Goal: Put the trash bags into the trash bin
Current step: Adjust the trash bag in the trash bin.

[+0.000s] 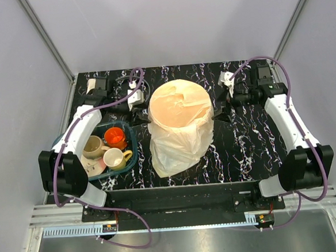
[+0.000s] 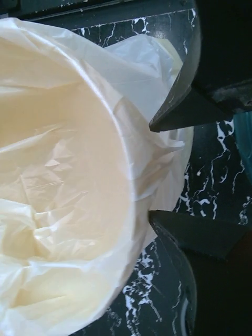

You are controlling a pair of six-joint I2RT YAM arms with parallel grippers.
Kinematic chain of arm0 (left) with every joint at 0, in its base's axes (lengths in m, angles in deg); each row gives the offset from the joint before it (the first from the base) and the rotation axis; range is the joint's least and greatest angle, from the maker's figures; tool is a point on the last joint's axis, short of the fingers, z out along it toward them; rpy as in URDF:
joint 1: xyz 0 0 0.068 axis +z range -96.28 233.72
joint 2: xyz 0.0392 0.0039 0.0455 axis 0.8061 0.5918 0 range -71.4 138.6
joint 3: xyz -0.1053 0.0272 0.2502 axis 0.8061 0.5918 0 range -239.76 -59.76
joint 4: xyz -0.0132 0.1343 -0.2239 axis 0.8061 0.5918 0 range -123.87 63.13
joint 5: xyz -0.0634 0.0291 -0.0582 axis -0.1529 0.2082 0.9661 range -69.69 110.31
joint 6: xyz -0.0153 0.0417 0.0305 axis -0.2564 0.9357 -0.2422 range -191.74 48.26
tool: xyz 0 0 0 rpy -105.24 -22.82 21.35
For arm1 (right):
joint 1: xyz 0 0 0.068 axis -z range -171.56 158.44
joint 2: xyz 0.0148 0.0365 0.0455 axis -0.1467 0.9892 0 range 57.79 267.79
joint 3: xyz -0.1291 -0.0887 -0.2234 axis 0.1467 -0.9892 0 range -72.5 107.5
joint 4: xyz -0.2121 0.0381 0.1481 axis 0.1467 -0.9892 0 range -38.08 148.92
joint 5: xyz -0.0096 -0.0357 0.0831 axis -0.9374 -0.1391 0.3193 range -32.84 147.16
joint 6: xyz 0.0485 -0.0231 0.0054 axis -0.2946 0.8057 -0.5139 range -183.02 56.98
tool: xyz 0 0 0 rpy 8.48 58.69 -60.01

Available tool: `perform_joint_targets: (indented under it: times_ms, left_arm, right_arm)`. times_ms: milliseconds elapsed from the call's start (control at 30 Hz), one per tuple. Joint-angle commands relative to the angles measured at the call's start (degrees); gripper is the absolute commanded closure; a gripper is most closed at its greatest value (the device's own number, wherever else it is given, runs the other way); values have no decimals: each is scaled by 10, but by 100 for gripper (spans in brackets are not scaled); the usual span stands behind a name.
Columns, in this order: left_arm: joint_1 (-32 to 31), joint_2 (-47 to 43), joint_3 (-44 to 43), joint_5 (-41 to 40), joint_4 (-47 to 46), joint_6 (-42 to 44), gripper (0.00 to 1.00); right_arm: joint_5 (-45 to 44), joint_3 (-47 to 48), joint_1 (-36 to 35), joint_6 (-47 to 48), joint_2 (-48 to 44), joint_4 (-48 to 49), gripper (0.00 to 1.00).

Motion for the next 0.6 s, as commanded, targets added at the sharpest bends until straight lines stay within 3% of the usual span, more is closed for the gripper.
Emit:
perform_joint_targets:
  times_ms: [0,100,133,167,267,333,367,433,467,500,567]
  left_arm:
    - [-18,1,0,30,-98,-68,45]
    - [-26,1,6,37,-104,-77,62]
    - [-26,1,9,40,-104,-77,75]
    - [-26,-1,14,41,-104,-77,81]
    - [-26,-6,24,35,-104,-71,99]
    - [-26,-9,24,29,-103,-67,100]
    - [-26,-7,22,26,-102,-68,100]
    - [-26,-3,18,22,-98,-68,100]
    - [-26,-3,17,20,-97,-66,100]
    - [-26,-1,18,19,-96,-63,100]
    - [-25,1,20,14,-96,-63,100]
  right_arm:
    - [25,27,-13,3,31,-4,1]
    - [26,27,-14,40,34,-27,0]
    - [26,25,-14,45,31,-28,1]
    - [26,20,-15,46,29,-23,3]
    - [24,15,-25,42,27,-9,13]
    - [26,15,-27,44,31,-4,25]
    - [27,16,-29,46,32,-5,44]
    - [31,17,-29,53,34,-9,63]
    - [33,16,-30,58,33,-11,90]
    - [34,15,-30,61,29,-12,100]
    - [29,9,-30,59,28,-9,100]
